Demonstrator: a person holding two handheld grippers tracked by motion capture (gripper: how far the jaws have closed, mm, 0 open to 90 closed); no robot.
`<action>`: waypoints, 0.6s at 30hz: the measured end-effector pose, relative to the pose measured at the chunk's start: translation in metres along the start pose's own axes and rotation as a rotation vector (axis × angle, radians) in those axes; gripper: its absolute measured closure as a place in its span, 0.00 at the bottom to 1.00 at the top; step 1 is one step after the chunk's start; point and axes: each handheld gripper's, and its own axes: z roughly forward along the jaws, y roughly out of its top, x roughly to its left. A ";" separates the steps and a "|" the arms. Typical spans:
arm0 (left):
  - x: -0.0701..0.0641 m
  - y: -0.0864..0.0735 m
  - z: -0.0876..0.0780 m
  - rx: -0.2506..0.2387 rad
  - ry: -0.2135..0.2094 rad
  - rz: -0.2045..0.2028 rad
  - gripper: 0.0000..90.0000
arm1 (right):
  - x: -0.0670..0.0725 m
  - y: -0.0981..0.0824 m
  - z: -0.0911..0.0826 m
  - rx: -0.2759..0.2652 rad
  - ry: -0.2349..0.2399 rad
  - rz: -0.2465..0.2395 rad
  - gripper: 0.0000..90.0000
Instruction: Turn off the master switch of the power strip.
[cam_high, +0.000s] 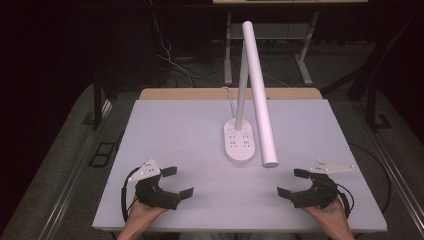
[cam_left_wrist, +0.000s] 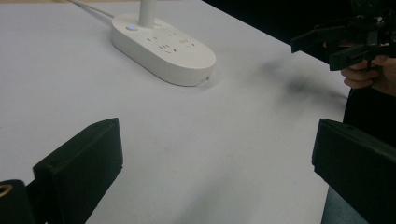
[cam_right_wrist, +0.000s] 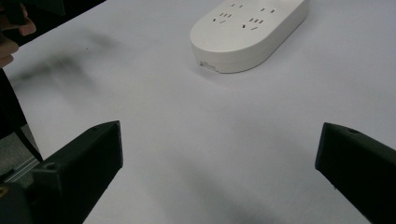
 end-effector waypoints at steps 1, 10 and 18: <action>0.000 0.001 0.000 0.004 -0.003 0.000 0.01 | 0.000 0.000 0.000 -0.001 -0.001 0.000 0.00; 0.000 0.011 0.001 0.028 -0.008 0.013 0.01 | -0.001 0.000 -0.001 -0.004 -0.006 0.004 0.00; 0.003 0.022 0.006 0.040 -0.007 0.031 0.01 | -0.001 0.000 -0.001 -0.004 -0.008 0.005 0.00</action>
